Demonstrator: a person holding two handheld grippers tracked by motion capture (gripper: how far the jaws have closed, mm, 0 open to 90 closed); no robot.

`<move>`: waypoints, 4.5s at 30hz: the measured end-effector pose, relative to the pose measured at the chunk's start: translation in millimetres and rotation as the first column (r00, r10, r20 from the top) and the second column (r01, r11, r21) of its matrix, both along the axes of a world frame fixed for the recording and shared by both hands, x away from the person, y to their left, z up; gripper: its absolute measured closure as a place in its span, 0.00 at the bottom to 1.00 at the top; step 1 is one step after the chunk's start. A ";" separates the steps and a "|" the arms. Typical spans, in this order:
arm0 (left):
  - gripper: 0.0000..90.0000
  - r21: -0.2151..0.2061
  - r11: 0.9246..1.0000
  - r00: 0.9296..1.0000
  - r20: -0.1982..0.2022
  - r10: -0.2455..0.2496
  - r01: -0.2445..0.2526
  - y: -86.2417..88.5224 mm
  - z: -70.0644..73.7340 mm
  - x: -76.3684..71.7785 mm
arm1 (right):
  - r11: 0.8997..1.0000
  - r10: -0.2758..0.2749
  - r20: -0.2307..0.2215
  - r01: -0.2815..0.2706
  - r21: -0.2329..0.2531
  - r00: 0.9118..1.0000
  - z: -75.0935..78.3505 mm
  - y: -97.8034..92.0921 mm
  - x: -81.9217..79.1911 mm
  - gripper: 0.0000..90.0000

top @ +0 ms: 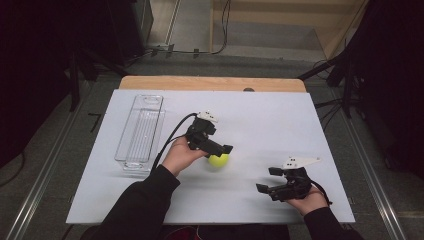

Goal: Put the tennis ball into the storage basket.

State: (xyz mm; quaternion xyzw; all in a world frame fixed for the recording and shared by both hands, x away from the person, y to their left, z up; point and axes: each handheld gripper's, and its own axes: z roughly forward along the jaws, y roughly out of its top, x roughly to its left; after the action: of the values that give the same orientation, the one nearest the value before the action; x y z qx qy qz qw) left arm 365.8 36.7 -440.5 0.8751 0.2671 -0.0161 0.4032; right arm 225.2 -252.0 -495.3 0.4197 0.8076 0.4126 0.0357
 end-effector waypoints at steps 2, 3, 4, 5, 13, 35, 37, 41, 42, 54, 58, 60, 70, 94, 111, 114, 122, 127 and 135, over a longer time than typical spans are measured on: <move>0.03 -0.004 1.000 1.000 -0.003 -0.003 0.003 -0.7 -1.1 -0.1 | 1.000 0.000 0.000 0.000 -0.001 1.000 -0.1 -0.1 0.0 0.17; 0.03 0.007 1.000 1.000 0.002 -0.001 0.001 -1.2 -1.9 -0.3 | 1.000 0.000 0.000 0.000 -0.001 1.000 -0.1 -0.1 0.0 0.16; 0.03 0.011 1.000 1.000 0.002 -0.003 0.003 -1.7 -3.0 -0.4 | 1.000 0.000 0.000 0.000 -0.001 1.000 -0.1 -0.1 0.0 0.17; 0.03 0.017 1.000 1.000 -0.002 -0.005 0.005 -2.0 -4.1 -0.6 | 1.000 0.000 0.000 0.000 -0.001 1.000 -0.1 -0.1 0.0 0.17; 0.03 0.006 1.000 1.000 -0.014 -0.012 0.012 0.9 -13.5 -0.2 | 1.000 0.000 0.001 0.000 -0.003 1.000 -0.2 -0.2 0.1 0.17; 0.03 0.069 0.998 1.000 -0.027 -0.013 0.015 2.0 -36.6 -7.6 | 1.000 0.000 0.000 0.000 -0.008 1.000 -0.3 0.1 -0.3 0.17; 0.03 0.069 0.997 0.999 -0.039 -0.016 0.019 2.2 -39.0 -8.1 | 1.000 -0.001 0.001 0.001 -0.007 1.000 -0.4 0.2 -0.4 0.17; 0.03 0.078 0.997 0.999 -0.042 -0.020 0.023 1.6 -44.1 -9.5 | 1.000 0.000 0.002 0.000 -0.011 1.000 -0.5 0.5 -0.4 0.17; 0.03 0.079 0.997 0.999 -0.043 -0.019 0.023 1.2 -45.3 -10.0 | 1.000 0.000 0.003 0.000 -0.011 1.000 -0.5 0.6 -0.4 0.17; 0.05 0.146 0.989 1.000 0.000 -0.018 0.017 -2.9 -57.2 -14.1 | 1.000 0.004 0.003 -0.004 -0.015 1.000 -0.7 0.7 -0.5 0.16; 0.05 0.155 0.987 0.999 0.005 -0.033 0.031 -3.4 -58.2 -14.6 | 1.000 0.005 0.003 -0.005 -0.015 1.000 -0.6 0.8 -0.6 0.17; 0.07 0.169 0.985 0.999 0.024 -0.022 0.018 -4.6 -58.6 -16.7 | 1.000 0.004 0.003 -0.004 -0.015 1.000 -0.6 0.7 -0.7 0.17; 0.28 0.139 0.990 0.998 0.056 -0.019 0.011 -1.7 -56.0 -19.9 | 1.000 0.004 0.007 -0.004 -0.013 1.000 -0.1 0.7 -0.9 0.17; 0.29 0.110 0.994 1.000 0.015 0.021 -0.022 1.0 -42.8 -17.6 | 1.000 0.005 0.005 -0.005 -0.013 1.000 -0.7 1.6 -0.6 0.17; 0.29 0.097 0.995 1.000 0.019 0.001 -0.003 4.6 -8.0 -22.2 | 1.000 0.003 0.008 -0.003 -0.010 1.000 -0.8 1.2 -0.2 0.17; 0.29 0.099 0.995 1.000 0.017 0.000 -0.002 6.2 -2.6 -22.6 | 1.000 0.002 0.008 -0.002 -0.009 1.000 -0.7 1.1 -0.2 0.17; 0.29 0.084 0.996 1.000 0.002 0.004 -0.004 11.8 8.9 -22.5 | 1.000 0.004 0.007 -0.004 -0.007 1.000 -0.8 1.0 0.0 0.17; 0.29 0.092 0.996 1.000 -0.004 0.005 -0.005 13.8 10.3 -21.5 | 1.000 0.001 0.006 -0.001 -0.007 1.000 -0.6 0.9 0.0 0.17; 0.29 0.085 0.996 1.000 -0.019 0.018 -0.017 18.7 13.8 -19.1 | 1.000 0.005 0.005 -0.005 -0.007 1.000 -1.0 0.9 0.3 0.17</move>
State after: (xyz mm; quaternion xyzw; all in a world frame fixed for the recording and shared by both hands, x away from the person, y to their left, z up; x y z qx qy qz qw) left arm 346.7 55.4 -426.7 0.8888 0.2792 -0.0100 0.3632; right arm 225.5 -251.1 -496.3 0.4165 0.8101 0.4109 0.0385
